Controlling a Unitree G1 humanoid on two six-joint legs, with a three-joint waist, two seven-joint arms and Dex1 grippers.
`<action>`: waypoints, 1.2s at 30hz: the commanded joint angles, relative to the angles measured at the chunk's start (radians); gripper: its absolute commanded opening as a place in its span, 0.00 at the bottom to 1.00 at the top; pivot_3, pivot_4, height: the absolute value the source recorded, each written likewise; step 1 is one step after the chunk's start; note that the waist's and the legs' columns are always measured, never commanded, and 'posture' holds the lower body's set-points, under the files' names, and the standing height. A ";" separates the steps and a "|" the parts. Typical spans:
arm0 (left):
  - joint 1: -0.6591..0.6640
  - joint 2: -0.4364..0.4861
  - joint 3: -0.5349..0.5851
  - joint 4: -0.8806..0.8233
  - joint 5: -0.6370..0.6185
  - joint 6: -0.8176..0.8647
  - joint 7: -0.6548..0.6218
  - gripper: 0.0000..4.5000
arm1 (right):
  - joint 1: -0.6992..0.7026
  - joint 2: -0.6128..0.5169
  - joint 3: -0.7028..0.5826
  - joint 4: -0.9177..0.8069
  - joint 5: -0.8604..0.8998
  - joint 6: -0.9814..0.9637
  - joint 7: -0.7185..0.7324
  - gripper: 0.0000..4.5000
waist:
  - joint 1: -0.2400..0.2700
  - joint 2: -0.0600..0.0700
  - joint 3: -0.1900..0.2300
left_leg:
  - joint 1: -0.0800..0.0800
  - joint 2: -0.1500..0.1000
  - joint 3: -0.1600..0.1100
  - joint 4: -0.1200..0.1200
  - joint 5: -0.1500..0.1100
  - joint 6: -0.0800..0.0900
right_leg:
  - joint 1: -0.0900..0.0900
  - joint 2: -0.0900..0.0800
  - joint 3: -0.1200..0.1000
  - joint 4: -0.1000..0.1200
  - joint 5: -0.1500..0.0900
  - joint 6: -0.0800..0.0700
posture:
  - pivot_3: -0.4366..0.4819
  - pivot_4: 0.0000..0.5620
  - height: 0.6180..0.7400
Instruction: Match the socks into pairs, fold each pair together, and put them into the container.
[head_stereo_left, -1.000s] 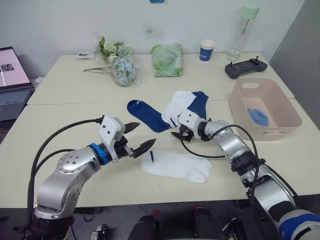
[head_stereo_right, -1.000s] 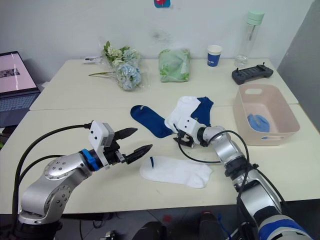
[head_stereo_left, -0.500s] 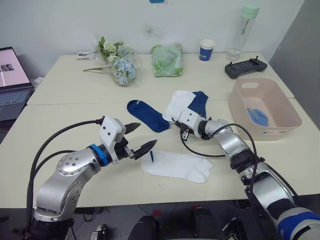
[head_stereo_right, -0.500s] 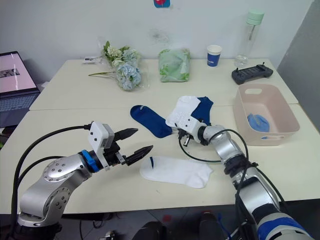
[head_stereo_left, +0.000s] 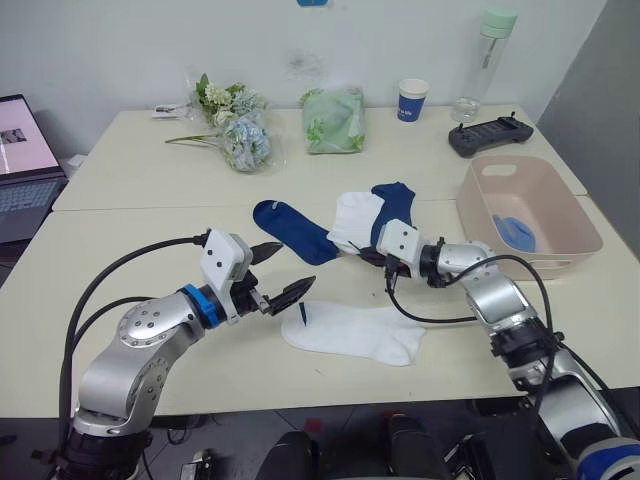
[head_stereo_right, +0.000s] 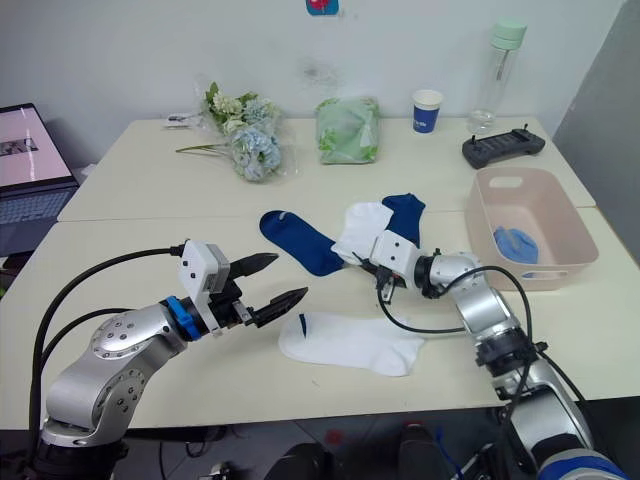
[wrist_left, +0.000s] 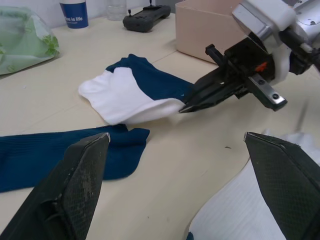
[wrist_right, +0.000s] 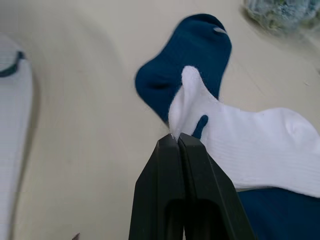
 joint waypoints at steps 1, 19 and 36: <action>-0.027 0.010 0.023 0.003 -0.007 -0.019 -0.008 1.00 | 0.026 -0.017 -0.030 -0.153 0.065 0.065 0.037 0.00 | 0.000 0.000 0.000 | 0.000 0.000 0.000 0.000 0.000 0.000 | 0.000 0.000 0.000 0.000 0.000 0.000 | 0.48 0.27 1.00; -0.020 0.093 0.039 0.021 -0.059 0.048 -0.087 1.00 | 0.323 -0.351 -0.033 -0.586 0.229 0.207 0.267 0.00 | 0.005 -0.001 0.001 | 0.000 0.000 -0.001 0.000 -0.001 0.000 | 0.003 0.000 -0.001 -0.002 0.000 0.000 | 0.48 0.27 1.00; -0.055 0.092 -0.040 0.048 -0.009 0.028 -0.111 1.00 | 0.336 -0.264 -0.019 -0.543 0.231 0.171 0.199 0.00 | 0.008 -0.001 0.001 | 0.001 0.001 -0.002 0.000 0.000 0.000 | 0.004 0.000 -0.002 -0.004 0.000 0.000 | 0.48 0.27 1.00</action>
